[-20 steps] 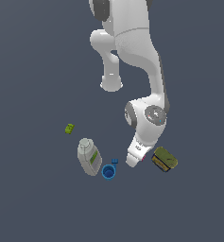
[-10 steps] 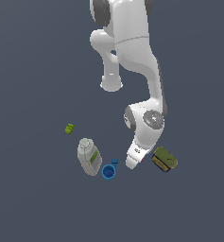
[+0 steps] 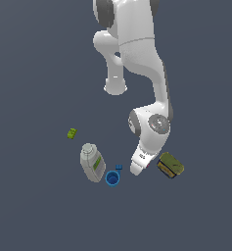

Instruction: Pick up a designated object from a clutter of objects.

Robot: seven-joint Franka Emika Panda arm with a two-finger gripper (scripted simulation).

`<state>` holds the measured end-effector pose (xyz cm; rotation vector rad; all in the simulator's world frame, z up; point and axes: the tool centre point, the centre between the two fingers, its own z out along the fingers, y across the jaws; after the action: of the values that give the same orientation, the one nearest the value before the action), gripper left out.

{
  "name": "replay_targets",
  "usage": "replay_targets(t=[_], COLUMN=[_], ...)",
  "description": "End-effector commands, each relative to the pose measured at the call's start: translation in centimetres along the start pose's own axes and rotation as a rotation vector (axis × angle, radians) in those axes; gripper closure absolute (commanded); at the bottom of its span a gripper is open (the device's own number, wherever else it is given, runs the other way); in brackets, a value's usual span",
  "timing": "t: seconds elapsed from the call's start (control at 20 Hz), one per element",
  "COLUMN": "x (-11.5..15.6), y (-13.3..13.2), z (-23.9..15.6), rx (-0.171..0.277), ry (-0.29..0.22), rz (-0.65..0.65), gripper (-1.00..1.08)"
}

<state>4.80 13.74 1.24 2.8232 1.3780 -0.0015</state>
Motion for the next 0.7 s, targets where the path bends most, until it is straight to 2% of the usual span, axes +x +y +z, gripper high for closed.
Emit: replay_targets(t=[0.0, 0.3, 0.65], x=[0.1, 0.6, 2.0], y=[0.0, 0.2, 0.5], z=[-0.3, -2.6, -7.9], rx=[0.0, 0.0, 0.0], ry=[0.001, 0.001, 0.001], rz=[0.0, 0.0, -0.001], gripper=[1.08, 1.08, 1.08])
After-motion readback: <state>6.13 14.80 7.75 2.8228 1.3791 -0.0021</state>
